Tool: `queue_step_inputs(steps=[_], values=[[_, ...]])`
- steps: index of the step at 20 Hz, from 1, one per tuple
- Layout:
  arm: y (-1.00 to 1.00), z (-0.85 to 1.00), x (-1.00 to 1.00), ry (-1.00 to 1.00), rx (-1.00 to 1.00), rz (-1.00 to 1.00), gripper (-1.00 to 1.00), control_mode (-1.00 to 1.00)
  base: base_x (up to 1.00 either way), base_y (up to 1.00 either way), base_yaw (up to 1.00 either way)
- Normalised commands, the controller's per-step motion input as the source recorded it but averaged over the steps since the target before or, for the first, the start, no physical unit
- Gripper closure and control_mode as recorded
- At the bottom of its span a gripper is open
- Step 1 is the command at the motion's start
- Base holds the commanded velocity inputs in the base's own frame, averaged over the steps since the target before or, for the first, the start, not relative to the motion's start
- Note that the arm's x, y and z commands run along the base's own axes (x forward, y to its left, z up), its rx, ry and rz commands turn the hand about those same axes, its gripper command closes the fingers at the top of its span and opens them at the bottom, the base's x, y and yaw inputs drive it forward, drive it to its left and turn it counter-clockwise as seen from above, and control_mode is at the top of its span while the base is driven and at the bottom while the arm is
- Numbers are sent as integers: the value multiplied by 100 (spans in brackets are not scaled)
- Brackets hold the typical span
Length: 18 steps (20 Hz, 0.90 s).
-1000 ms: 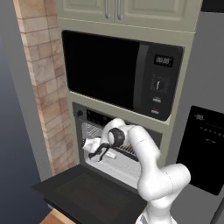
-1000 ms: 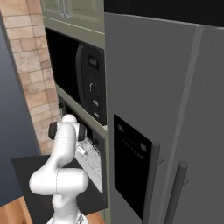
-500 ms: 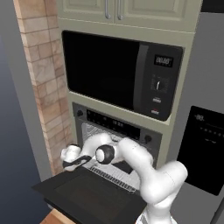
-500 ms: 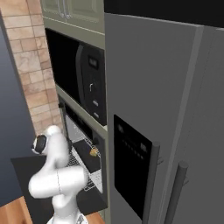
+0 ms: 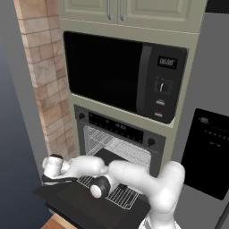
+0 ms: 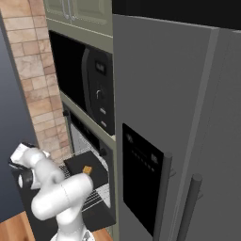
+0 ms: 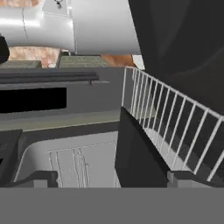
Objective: Take the baked cake out of the oven and place it on the plate for cooling. Then close the oven door.
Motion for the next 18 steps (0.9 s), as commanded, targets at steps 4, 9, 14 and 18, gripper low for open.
queue_step_inputs(steps=[4,9,14,18], values=[[-18,74,-33,50,18,6,-100,-100,0,0,0],[-88,12,-8,66,20,13,-100,-100,0,0,0],[-32,-1,-56,84,21,25,-100,-100,0,0,0],[-5,2,-62,80,26,33,-100,-100,0,0,0]])
